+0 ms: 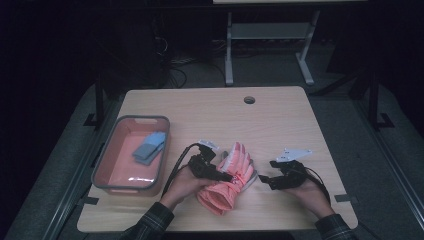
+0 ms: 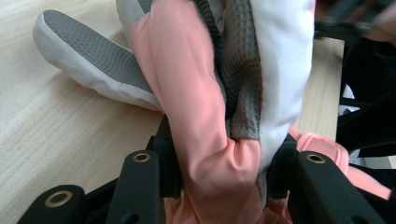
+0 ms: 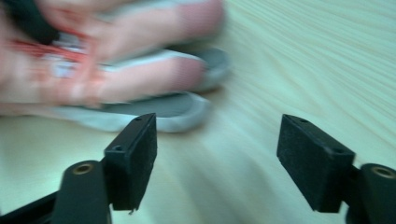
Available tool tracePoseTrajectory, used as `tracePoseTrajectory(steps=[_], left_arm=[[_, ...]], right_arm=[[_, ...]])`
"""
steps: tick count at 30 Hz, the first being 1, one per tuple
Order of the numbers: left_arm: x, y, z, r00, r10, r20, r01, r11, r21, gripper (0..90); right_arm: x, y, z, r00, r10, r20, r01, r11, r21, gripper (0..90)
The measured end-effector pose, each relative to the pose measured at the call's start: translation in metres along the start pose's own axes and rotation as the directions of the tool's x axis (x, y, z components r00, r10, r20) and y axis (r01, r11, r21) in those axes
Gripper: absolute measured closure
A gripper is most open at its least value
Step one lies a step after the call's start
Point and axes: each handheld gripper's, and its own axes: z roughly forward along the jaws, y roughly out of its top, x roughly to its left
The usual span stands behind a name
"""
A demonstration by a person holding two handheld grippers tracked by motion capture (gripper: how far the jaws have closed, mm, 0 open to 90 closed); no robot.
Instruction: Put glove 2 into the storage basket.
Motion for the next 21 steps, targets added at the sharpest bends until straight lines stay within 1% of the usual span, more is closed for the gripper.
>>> tracePoseTrajectory(steps=[1,2,3,5,7,8,10,11,12,13,16,19,21], left_arm=[[-0.001,0.001,-0.001,1.0,0.007,0.001,-0.007,1.0,0.002,58.6],[-0.003,0.001,-0.002,0.9999,0.01,0.002,-0.01,0.9999,0.0,58.7],[-0.004,0.002,-0.003,0.9999,0.012,0.0,-0.012,0.9999,0.001,58.7],[-0.005,0.003,-0.006,0.9997,0.023,-0.001,-0.023,0.9997,0.0,58.7],[-0.007,0.003,-0.008,0.9996,0.028,-0.005,-0.028,0.9996,0.0,58.7],[-0.008,0.004,-0.009,0.9994,0.034,-0.004,-0.034,0.9994,0.0,58.7],[-0.01,0.005,-0.011,0.9994,0.035,-0.007,-0.035,0.9994,-0.005,58.8],[-0.01,0.005,-0.013,0.9991,0.042,-0.011,-0.042,0.9991,-0.005,58.8],[-0.011,0.006,-0.015,0.999,0.044,-0.011,-0.044,0.999,-0.01,58.9],[-0.012,0.006,-0.017,0.999,0.043,-0.013,-0.043,0.999,-0.014,58.9],[-0.011,0.007,-0.022,0.9988,0.047,-0.013,-0.047,0.9985,-0.027,59.1],[-0.011,0.008,-0.029,0.9993,0.036,-0.008,-0.037,0.9983,-0.045,59.0],[-0.011,0.009,-0.034,0.9994,0.032,-0.012,-0.032,0.9976,-0.061,59.0]], right_arm=[[-0.002,-0.001,0.002,0.9998,0.013,0.017,-0.013,1.0,0.0,26.4],[-0.005,-0.002,0.004,0.9995,0.015,0.026,-0.015,1.0,0.007,26.3],[-0.008,-0.003,0.005,0.9992,0.028,0.03,-0.029,0.999,0.018,25.6],[-0.012,-0.005,0.006,0.9981,0.046,0.04,-0.047,0.999,0.021,23.6],[-0.013,-0.006,0.007,0.9967,0.056,0.058,-0.057,0.998,0.01,20.5],[-0.014,-0.007,0.008,0.9968,0.041,0.069,-0.042,0.999,0.006,19.2],[-0.015,-0.008,0.011,0.9958,0.044,0.081,-0.045,0.999,0.014,17.2],[-0.015,-0.009,0.012,0.9959,0.037,0.082,-0.039,0.999,0.021,17.0],[-0.016,-0.01,0.013,0.9959,0.021,0.088,-0.024,0.999,0.029,16.8],[-0.016,-0.011,0.014,0.9951,0.017,0.098,-0.02,0.999,0.029,16.4],[-0.017,-0.012,0.016,0.9952,0.028,0.094,-0.031,0.999,0.026,13.7],[-0.017,-0.015,0.016,0.9946,0.034,0.098,-0.034,0.999,-0.001,13.0],[-0.018,-0.015,0.016,0.9947,0.033,0.097,-0.033,0.999,0.0,13.0]])
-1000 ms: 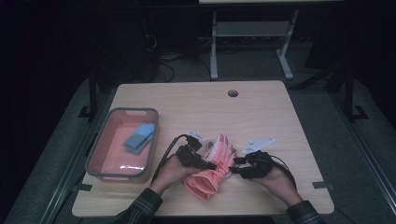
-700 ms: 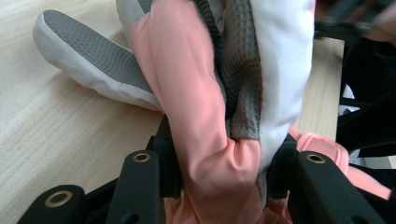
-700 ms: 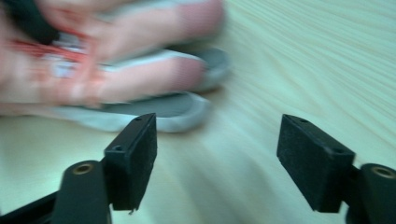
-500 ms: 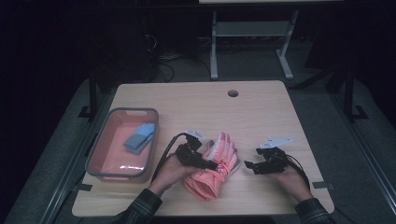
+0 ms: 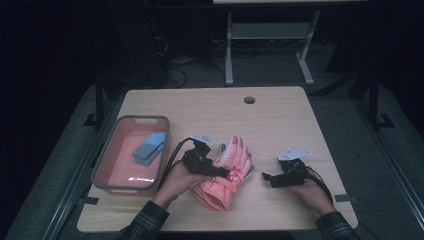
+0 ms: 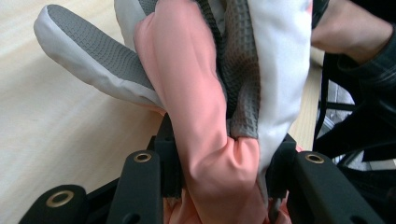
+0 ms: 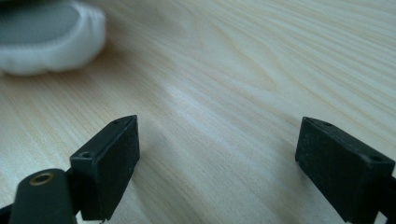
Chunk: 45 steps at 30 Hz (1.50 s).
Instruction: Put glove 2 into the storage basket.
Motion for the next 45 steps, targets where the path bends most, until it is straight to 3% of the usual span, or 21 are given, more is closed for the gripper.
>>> tracePoseTrajectory(steps=[7,16,26,37,45], left_arm=[[0.002,0.007,-0.022,0.9996,-0.006,-0.029,0.005,0.9994,-0.034,58.8],[0.005,0.02,-0.061,0.9975,-0.02,-0.067,0.014,0.9959,-0.089,58.8],[0.011,0.023,-0.098,0.9927,-0.037,-0.115,0.026,0.9945,-0.102,58.7],[0.022,0.019,-0.135,0.9817,-0.069,-0.178,0.047,0.9914,-0.122,58.6],[0.033,0.01,-0.16,0.969,-0.105,-0.223,0.074,0.9867,-0.145,58.6]], right_arm=[[0.0,0.0,0.0,1.0,0.001,-0.001,-0.001,1.0,0.0,12.6],[0.0,0.0,0.0,1.0,0.0,-0.001,0.0,1.0,-0.001,12.6],[0.0,0.0,0.0,1.0,0.0,-0.001,0.0,1.0,-0.001,12.6],[0.0,0.0,0.0,1.0,-0.001,-0.001,0.001,1.0,-0.002,12.6],[0.0,0.0,0.0,1.0,-0.001,-0.001,0.001,1.0,-0.002,12.6]])
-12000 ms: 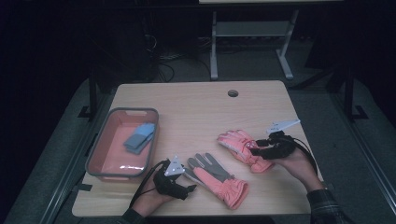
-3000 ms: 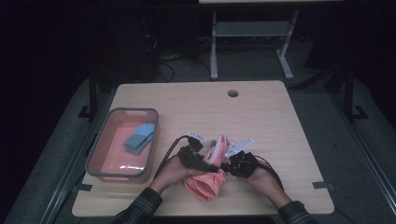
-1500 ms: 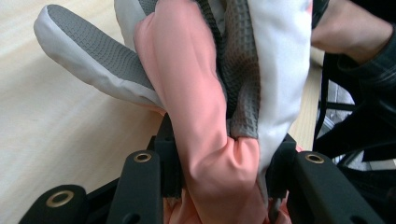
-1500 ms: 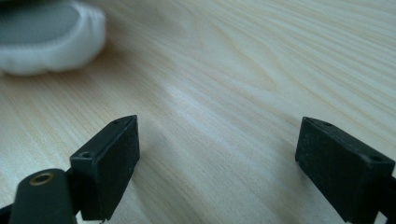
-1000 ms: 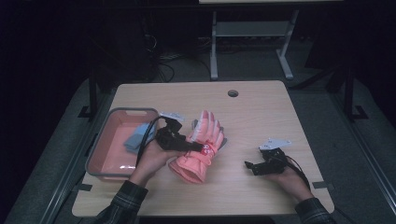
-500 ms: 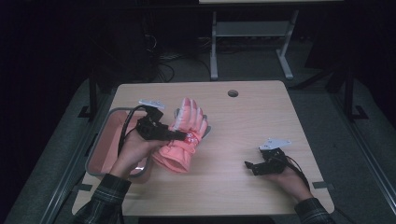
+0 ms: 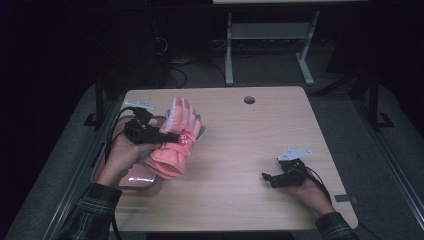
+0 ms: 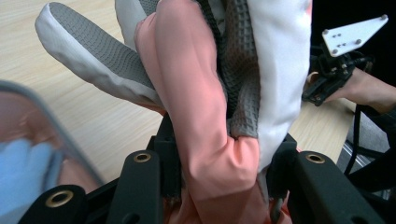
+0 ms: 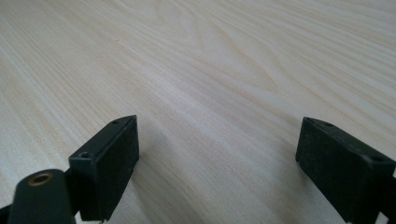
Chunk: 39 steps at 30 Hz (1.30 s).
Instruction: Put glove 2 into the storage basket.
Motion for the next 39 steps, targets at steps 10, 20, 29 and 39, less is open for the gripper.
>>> tracePoseTrajectory(steps=[10,20,29,39], left_arm=[[0.026,-0.01,-0.034,0.9959,-0.058,-0.069,0.055,0.9973,-0.048,58.4],[0.054,-0.031,-0.053,0.9805,-0.125,-0.152,0.116,0.9911,-0.066,57.6],[0.077,-0.05,-0.048,0.9637,-0.171,-0.205,0.165,0.9851,-0.047,57.4],[0.087,-0.065,-0.028,0.9609,-0.185,-0.206,0.189,0.982,-0.002,56.6]], right_arm=[[0.0,0.0,0.0,1.0,0.0,0.0,0.0,1.0,0.0,12.6],[0.0,0.0,0.0,1.0,0.0,0.0,0.0,1.0,0.001,12.6],[0.0,0.0,0.0,1.0,0.0,0.0,0.0,1.0,0.0,12.6],[0.0,0.0,0.0,1.0,0.0,0.0,0.0,1.0,0.0,12.6]])
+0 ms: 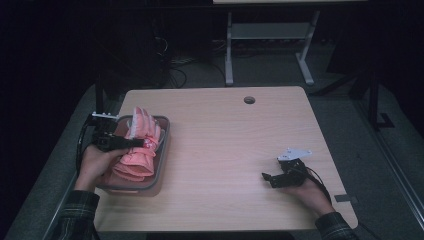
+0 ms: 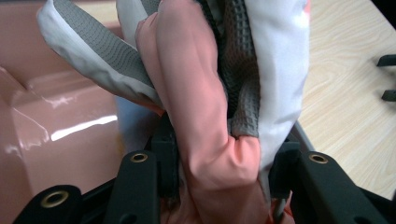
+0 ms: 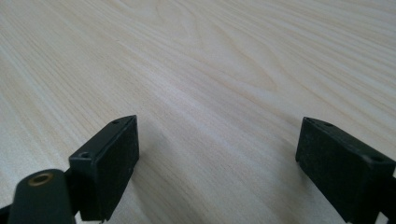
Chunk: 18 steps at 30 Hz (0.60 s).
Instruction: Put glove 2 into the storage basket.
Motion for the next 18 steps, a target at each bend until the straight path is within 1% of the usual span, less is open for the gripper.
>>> tracePoseTrajectory(steps=[4,8,12,15,18], left_arm=[[0.002,-0.006,0.012,0.9999,-0.005,0.016,0.005,0.9997,0.025,56.0],[0.005,-0.012,0.02,0.9997,-0.005,0.023,0.005,0.9993,0.038,54.9],[0.009,-0.018,0.026,0.9993,-0.016,0.034,0.014,0.999,0.041,54.2],[0.011,-0.021,0.029,0.9993,-0.018,0.033,0.017,0.999,0.043,53.8],[0.011,-0.023,0.032,0.9996,-0.009,0.026,0.007,0.9984,0.057,53.5]], right_arm=[[0.0,0.0,0.0,1.0,0.0,0.0,0.0,1.0,0.0,12.7],[0.0,0.0,0.0,1.0,-0.001,0.0,0.001,1.0,0.0,12.6],[0.0,0.0,0.0,1.0,-0.001,0.0,0.001,1.0,0.0,12.6],[0.0,0.0,0.0,1.0,-0.001,0.0,0.001,1.0,0.0,12.6],[0.0,0.0,0.0,1.0,-0.002,0.001,0.002,1.0,0.0,12.6]])
